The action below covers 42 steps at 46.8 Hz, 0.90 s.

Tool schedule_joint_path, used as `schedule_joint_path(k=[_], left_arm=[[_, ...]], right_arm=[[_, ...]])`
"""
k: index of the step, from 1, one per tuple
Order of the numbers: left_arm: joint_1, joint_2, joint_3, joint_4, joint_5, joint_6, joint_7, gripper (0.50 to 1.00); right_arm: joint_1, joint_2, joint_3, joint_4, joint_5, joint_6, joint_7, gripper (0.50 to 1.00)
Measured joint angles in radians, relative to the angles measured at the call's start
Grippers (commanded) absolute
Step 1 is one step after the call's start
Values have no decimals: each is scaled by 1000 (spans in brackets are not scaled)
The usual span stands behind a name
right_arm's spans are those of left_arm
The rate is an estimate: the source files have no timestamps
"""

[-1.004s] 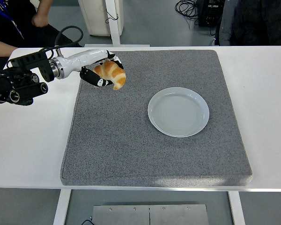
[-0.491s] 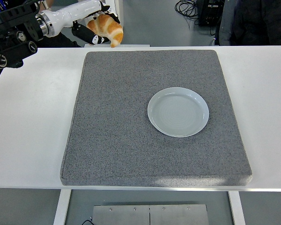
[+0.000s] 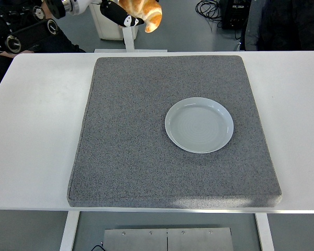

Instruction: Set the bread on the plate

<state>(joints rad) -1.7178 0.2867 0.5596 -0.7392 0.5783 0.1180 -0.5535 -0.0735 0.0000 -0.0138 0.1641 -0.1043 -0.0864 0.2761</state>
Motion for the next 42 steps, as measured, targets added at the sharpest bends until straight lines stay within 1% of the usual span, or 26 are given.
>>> schedule_joint_path(k=[19,23,27,35,42], left_arm=[[10,-178,2,3,0,9,3,500],[17,-224,2,30,0,10,2,500],[46,-277,2,75,0,10,0,500],[115,-287,1,175,0,11,-7,500],[173,-287,-4,214,0,19,-10,500]], right_arm=[[0,0,0,0,0,-1,0,1000],[0,0,0,0,0,-1,0,1000],[0,0,0,0,0,0,0,1000],[0,0,0,0,0,-1,0,1000],[0,0,0,0,0,-1,0,1000]])
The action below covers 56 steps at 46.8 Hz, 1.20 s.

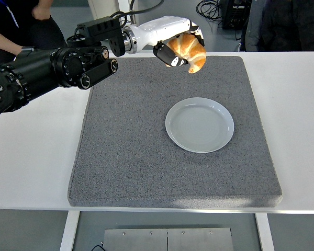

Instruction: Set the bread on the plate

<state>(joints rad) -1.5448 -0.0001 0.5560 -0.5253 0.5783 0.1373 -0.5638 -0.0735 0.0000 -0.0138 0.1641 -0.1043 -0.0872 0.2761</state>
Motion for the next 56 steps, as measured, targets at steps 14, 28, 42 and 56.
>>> schedule_joint_path(k=[14,28,42,56], left_arm=[[51,0,2,-8,12,0,-47,500],[64,0,9,-59,49,-7,-48,500],[74,0,9,-132,124,-6,-47,500],[103,0,8,-177,204,3,-47,500]], right_arm=[[0,0,0,0,0,0,0,1000],[0,0,0,0,0,0,0,1000],[0,0,0,0,0,0,0,1000],[0,0,0,0,0,1,0,1000]])
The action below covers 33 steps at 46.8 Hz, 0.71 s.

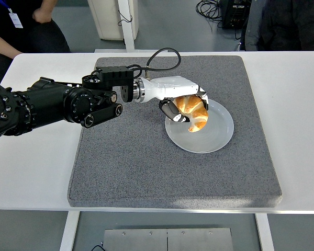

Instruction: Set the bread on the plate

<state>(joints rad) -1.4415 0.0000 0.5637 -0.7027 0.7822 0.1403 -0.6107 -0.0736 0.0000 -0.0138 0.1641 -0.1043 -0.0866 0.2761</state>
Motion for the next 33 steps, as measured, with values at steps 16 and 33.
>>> schedule_joint_path(k=[16,33], left_arm=[[26,0,-1,-6,3,1,0,500],[51,0,-4,-5,2,1,0,500]], right_arm=[[0,0,0,0,0,-1,0,1000],[0,0,0,0,0,0,0,1000]])
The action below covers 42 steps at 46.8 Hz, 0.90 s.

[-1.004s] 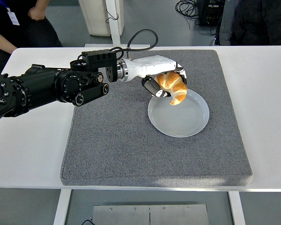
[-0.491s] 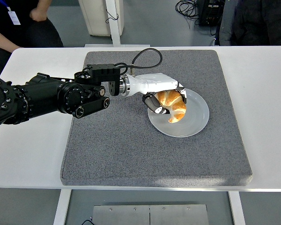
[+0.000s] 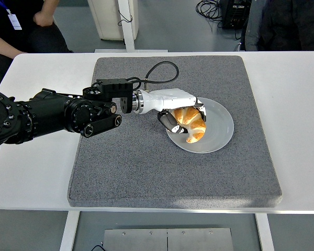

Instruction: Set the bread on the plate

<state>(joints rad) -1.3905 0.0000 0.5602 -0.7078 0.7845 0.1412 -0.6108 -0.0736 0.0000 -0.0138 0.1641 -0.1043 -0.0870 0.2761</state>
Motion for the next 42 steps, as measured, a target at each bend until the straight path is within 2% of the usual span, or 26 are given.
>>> schedule_joint_path(k=[23,26,31,39,42], left_arm=[[31,0,-2,2,-7,3,0,505],[31,0,-2,2,-11,3,0,578],[32,0,-4,2,-16,3,0,655],[38,0,-19,3,-18,3,0,751],[47,0,-31,3,-18,3,0,766]], right_arm=[[0,0,0,0,0,0,0,1000],[0,0,0,0,0,0,0,1000],[0,0,0,0,0,0,0,1000],[0,0,0,0,0,0,0,1000],[0,0,0,0,0,0,0,1000]])
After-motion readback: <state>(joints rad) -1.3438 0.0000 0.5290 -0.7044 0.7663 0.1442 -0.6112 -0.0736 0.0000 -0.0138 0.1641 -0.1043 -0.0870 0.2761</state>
